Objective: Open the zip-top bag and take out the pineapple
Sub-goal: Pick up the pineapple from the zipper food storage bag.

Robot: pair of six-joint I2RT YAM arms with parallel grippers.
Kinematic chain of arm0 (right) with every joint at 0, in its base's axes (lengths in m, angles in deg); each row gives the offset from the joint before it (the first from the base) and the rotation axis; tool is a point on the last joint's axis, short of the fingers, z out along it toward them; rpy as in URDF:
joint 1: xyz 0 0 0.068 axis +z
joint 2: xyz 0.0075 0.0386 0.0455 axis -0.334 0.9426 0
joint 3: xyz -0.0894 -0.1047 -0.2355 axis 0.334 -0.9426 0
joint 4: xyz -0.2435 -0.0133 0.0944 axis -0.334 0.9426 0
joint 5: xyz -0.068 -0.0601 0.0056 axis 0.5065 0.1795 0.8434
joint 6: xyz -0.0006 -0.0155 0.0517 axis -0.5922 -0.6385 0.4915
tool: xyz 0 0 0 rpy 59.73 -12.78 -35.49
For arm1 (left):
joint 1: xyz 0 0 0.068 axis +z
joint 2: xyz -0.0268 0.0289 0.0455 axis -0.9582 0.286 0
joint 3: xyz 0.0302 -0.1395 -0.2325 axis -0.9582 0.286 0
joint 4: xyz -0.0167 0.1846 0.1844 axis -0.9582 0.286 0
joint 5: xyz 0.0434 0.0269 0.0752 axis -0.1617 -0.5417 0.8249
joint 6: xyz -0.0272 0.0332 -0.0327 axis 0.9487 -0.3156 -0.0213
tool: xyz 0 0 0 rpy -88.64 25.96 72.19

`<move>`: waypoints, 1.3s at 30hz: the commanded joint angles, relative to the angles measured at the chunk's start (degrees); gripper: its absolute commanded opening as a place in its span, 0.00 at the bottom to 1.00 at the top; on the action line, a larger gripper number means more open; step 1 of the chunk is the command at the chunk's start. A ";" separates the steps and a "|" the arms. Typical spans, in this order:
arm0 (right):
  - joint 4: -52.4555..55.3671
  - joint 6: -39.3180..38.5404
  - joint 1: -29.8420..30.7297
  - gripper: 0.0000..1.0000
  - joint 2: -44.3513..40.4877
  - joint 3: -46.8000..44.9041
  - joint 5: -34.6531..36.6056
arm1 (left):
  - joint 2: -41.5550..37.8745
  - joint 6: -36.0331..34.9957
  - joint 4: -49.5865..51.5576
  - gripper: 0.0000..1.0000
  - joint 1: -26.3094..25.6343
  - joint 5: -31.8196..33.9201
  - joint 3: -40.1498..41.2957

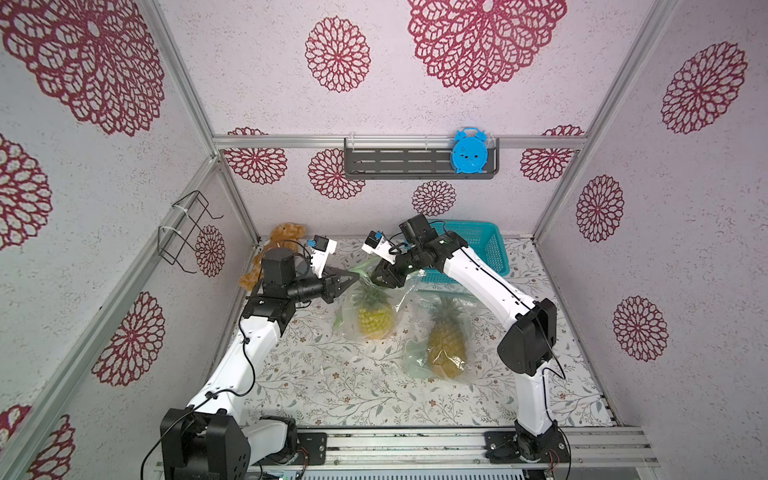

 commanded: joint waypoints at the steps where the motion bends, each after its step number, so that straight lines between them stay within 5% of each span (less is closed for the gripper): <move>1: 4.20 -1.56 1.03 0.44 1.32 2.08 1.01 | 0.34 -0.86 -0.10 0.00 -0.42 -0.56 -0.93; 8: 7.67 -3.19 2.36 0.43 3.15 1.91 3.59 | 0.55 -0.76 0.01 0.00 -0.42 -0.03 -0.76; 15: 3.49 -1.73 2.39 0.01 0.33 -1.33 3.26 | -0.72 -0.03 0.02 0.00 -0.42 1.56 -0.08; 23: -29.58 14.31 -1.57 0.00 -16.30 -23.57 -1.34 | -8.02 4.83 -3.78 0.41 1.20 10.25 3.75; 28: -47.98 25.50 -4.51 0.00 -24.67 -32.64 0.56 | -13.07 12.15 -6.32 0.59 4.56 23.07 7.66; 34: -57.01 30.78 -5.10 0.00 -29.86 -35.33 5.49 | -13.16 24.69 -2.64 0.69 8.04 35.85 9.18; 39: -61.77 34.77 -4.88 0.00 -30.78 -34.62 5.24 | -12.54 33.66 -6.21 0.74 9.27 39.57 12.32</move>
